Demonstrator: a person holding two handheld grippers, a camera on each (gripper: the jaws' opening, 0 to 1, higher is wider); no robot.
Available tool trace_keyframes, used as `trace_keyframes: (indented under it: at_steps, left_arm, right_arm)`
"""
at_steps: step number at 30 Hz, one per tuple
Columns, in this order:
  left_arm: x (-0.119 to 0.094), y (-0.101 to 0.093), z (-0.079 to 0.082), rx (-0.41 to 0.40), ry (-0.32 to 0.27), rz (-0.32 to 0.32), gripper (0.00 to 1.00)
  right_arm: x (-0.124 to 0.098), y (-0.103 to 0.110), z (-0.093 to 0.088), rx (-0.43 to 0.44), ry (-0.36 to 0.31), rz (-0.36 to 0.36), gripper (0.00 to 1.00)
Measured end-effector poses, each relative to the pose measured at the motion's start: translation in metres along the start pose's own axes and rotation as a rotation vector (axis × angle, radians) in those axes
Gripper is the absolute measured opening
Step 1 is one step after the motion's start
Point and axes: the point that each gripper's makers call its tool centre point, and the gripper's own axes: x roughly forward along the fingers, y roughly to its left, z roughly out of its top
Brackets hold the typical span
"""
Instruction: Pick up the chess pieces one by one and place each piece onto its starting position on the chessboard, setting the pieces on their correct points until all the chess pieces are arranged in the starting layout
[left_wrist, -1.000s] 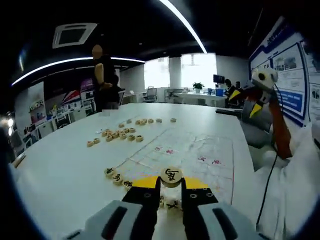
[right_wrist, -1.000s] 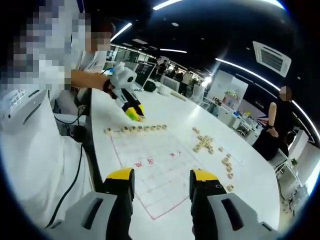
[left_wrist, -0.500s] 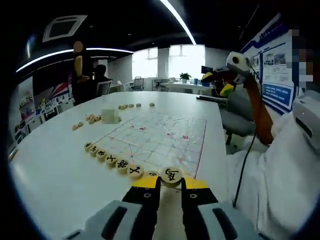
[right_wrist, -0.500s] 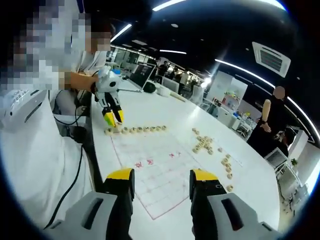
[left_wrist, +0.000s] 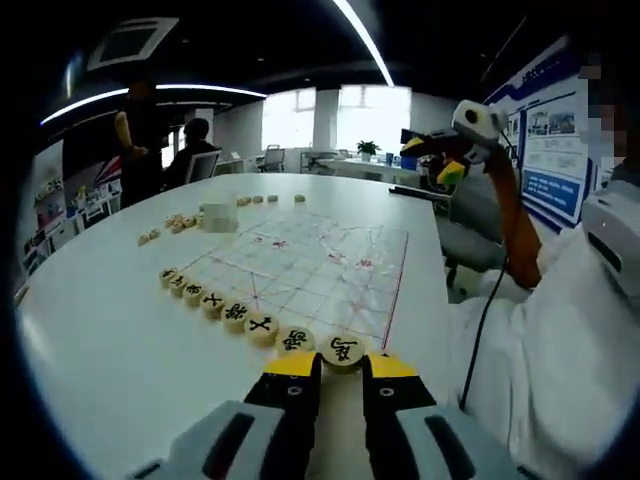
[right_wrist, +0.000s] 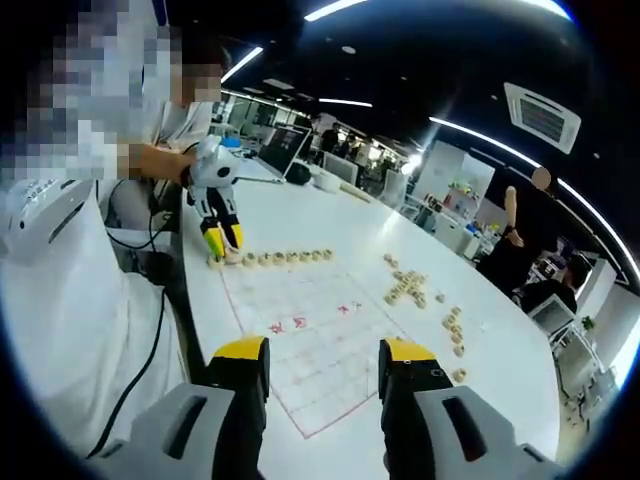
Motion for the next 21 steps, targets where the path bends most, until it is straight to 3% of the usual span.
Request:
trace_keyframes:
  at_steps: [21]
  left_arm:
    - [0.0017, 0.0076, 0.0014, -0.028, -0.001, 0.009, 0.19]
  right_arm:
    - [0.0021, -0.0006, -0.0013, -0.002, 0.006, 0.001, 0.44]
